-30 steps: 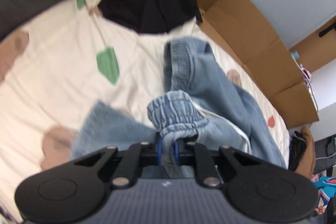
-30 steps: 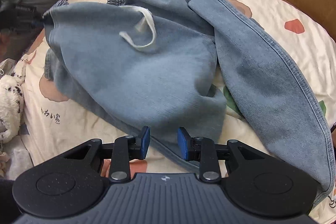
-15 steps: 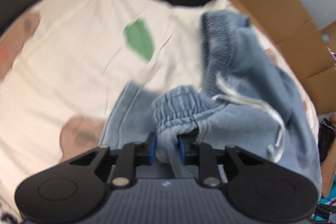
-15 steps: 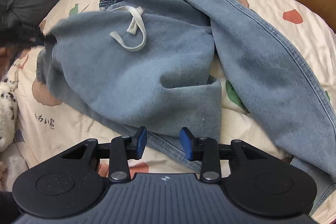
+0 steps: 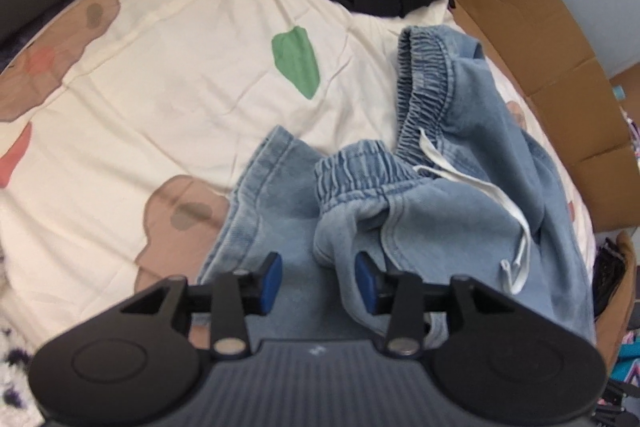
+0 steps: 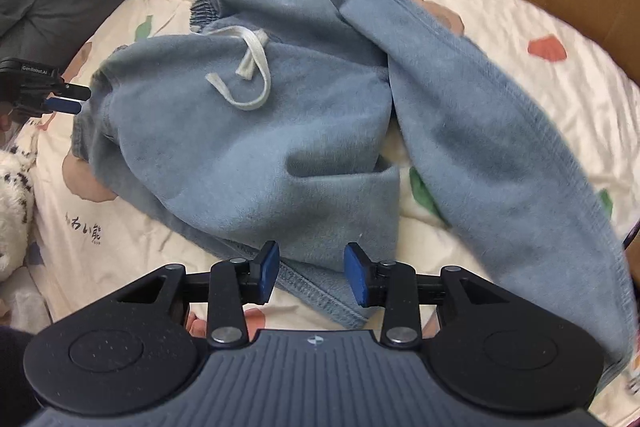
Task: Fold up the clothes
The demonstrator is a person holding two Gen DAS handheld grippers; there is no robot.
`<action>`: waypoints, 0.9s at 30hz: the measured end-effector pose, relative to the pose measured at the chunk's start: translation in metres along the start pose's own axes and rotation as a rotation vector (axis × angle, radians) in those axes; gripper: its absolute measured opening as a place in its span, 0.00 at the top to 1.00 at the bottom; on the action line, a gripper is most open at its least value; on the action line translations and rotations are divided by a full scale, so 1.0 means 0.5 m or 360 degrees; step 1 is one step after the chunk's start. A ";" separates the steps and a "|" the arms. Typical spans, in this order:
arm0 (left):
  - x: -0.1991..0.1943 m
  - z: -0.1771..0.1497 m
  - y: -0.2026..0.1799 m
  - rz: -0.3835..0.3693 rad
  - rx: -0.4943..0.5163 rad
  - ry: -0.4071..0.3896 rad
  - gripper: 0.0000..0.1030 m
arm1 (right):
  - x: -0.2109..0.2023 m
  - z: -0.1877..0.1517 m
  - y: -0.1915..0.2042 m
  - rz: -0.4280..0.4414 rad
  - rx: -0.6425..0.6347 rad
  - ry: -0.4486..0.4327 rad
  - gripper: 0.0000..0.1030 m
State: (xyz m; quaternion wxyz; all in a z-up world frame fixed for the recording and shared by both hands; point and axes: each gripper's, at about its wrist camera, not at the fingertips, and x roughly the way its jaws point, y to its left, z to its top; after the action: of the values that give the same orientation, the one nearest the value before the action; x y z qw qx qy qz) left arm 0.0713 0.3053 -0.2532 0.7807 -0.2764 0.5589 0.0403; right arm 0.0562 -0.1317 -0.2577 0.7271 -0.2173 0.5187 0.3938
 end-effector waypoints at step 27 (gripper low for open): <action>0.014 0.079 0.057 -0.0015 -0.0258 -0.0106 0.52 | 0.044 0.429 0.064 0.0134 -0.0334 -0.0178 0.58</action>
State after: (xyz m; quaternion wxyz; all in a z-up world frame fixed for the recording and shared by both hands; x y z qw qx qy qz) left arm 0.0967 0.3465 -0.2620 0.7741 -0.3399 0.5263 0.0908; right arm 0.1591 0.0506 -0.1961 0.7110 -0.2478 0.4420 0.4874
